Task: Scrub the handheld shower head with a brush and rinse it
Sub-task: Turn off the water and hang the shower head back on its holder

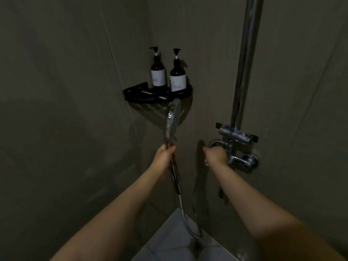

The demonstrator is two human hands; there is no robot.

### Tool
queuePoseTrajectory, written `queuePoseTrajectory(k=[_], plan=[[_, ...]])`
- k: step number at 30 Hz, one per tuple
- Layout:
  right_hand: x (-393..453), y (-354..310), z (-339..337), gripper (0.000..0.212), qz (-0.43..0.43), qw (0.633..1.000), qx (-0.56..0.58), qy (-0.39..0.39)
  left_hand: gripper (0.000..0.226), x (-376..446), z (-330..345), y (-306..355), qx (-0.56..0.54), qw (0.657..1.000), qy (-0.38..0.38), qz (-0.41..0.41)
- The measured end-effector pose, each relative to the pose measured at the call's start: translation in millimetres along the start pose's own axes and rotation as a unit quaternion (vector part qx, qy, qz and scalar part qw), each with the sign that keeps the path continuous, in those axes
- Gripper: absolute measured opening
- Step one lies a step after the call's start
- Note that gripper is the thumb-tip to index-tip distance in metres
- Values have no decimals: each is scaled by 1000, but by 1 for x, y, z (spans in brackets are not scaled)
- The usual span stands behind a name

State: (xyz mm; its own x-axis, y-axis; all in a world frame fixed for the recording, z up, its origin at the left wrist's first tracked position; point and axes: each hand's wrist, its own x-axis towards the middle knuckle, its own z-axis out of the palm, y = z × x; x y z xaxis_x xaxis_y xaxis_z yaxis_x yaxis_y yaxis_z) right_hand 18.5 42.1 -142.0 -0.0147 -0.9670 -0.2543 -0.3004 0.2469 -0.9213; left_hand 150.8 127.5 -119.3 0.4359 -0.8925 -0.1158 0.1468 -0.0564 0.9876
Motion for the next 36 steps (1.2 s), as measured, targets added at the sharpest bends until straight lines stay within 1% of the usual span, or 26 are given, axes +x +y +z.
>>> queuePoseTrajectory(k=[1, 3, 4, 5, 6, 7, 9, 10, 11, 12, 14, 16, 18, 21, 23, 26, 28, 31, 33, 34, 36], plan=[[7, 2, -9, 35, 5, 999, 0, 54, 20, 2, 3, -5, -5, 1000, -6, -7], [15, 6, -24, 40, 9, 992, -23, 122, 10, 4, 8, -16, -8, 1000, -24, -19], [19, 9, -29, 39, 4, 989, -49, 142, 16, 4, 11, -20, -2, 999, -26, -22], [20, 12, -33, 38, -2, 985, -78, 153, 27, 6, 14, -25, 5, 999, -26, -26], [23, 16, -35, 37, -9, 981, -99, 164, 33, 7, 16, -30, 13, 999, -28, -32], [23, 17, -35, 37, -12, 979, -109, 170, 34, 8, 18, -34, 14, 999, -28, -33], [25, 18, -35, 42, -5, 979, -111, 173, 22, 8, 21, -38, 10, 998, -34, -44], [27, 19, -34, 46, 4, 979, -98, 176, 14, 9, 21, -40, 18, 998, -38, -54], [28, 17, -33, 49, 14, 980, -86, 178, 11, 11, 21, -43, 26, 997, -39, -59], [30, 16, -32, 49, 20, 980, -83, 177, 13, 14, 19, -46, 35, 997, -39, -60], [32, 11, -30, 45, 35, 982, -69, 171, 26, 17, 18, -48, 46, 997, -28, -57], [33, 5, -29, 41, 69, 983, -22, 170, 32, 19, 18, -48, 46, 997, -22, -63], [32, 1, -27, 39, 88, 981, 7, 170, 30, 20, 19, -50, 47, 997, -15, -59], [33, -1, -24, 38, 105, 979, 53, 163, 13, 22, 20, -52, 41, 998, -6, -49], [36, 0, -22, 39, 121, 974, 88, 170, 16, 20, 19, -52, 23, 999, -16, -47], [37, 1, -19, 40, 122, 971, 156, 136, 15, 19, 13, -55, 10, 998, -38, -43], [39, 3, -19, 41, 140, 962, 194, 135, 14, 18, 11, -56, 11, 999, -36, -37], [47, 10, -12, 41, 160, 939, 288, 101, 15, 17, 10, -56, 13, 999, -31, -32], [52, 16, -14, 36, 191, 904, 368, 104, 17, 16, 11, -53, 13, 999, -23, -28], [52, 17, -16, 32, 193, 895, 394, 86, 18, 16, 12, -52, 16, 1000, -16, -22], [52, 18, -19, 35, 165, 903, 394, 43, 20, 16, 13, -49, 16, 1000, -10, -8]])
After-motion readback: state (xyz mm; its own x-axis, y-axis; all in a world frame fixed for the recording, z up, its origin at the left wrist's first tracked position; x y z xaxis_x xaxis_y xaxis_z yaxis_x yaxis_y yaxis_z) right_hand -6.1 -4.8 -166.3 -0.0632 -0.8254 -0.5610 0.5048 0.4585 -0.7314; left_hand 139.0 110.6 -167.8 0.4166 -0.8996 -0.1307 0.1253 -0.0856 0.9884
